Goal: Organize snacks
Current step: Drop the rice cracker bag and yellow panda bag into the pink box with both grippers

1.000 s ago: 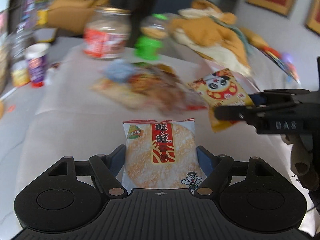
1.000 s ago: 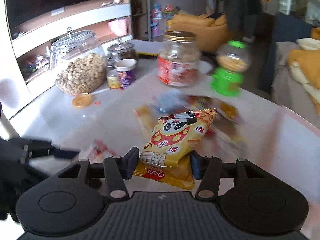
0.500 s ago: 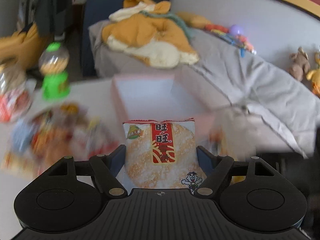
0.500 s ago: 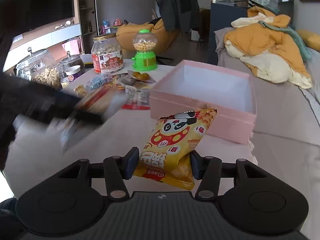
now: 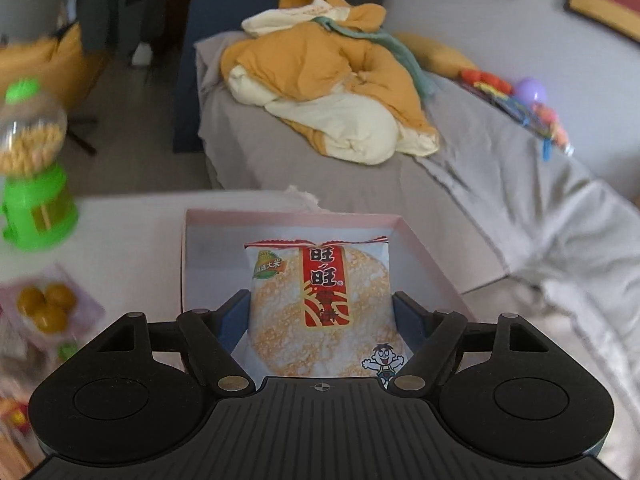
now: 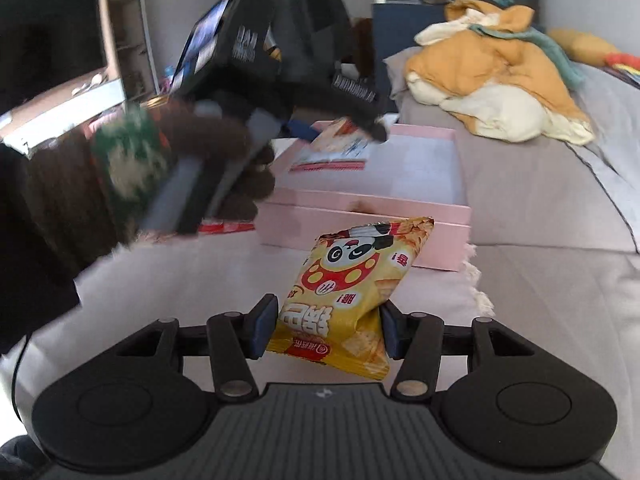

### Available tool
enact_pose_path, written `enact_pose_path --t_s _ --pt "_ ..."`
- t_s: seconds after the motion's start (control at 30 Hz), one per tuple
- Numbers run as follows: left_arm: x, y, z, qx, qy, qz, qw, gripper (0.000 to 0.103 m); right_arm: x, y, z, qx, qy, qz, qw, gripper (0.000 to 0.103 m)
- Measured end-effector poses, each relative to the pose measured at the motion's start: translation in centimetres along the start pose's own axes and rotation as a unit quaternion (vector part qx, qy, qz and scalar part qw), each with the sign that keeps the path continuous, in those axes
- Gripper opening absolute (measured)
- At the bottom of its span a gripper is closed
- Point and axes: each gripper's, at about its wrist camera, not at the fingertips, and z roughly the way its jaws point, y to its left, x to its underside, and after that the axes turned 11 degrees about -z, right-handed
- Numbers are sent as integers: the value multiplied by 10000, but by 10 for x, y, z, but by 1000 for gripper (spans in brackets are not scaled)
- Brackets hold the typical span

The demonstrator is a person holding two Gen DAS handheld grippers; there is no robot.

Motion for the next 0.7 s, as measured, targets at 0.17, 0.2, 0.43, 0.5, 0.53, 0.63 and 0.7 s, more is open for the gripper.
enact_pose_path --t_s 0.17,0.2,0.43,0.5,0.53,0.63,0.7 --pt "6 -2 -1 281 893 694 9932 79 -10 -13 -6 113 -115 70 9998 52" --pt "7 -6 -4 221 754 901 9928 79 -14 -15 -5 125 -157 90 9998 52" --pt "-12 0 -21 549 -141 163 9983 77 -35 -18 9 186 -151 209 9995 52" --pt "-16 10 -33 542 -512 -2 9972 76 -35 -17 11 171 -75 158 9997 52" --pt "-18 18 -41 579 -626 -164 9962 76 -35 -17 13 178 -44 165 9997 52" --pt "-19 46 -70 627 -734 -510 9940 76 -42 -26 20 175 -14 227 9996 52" --pt "-19 60 -83 373 -771 -391 9956 76 -58 -35 27 236 -83 268 9993 53"
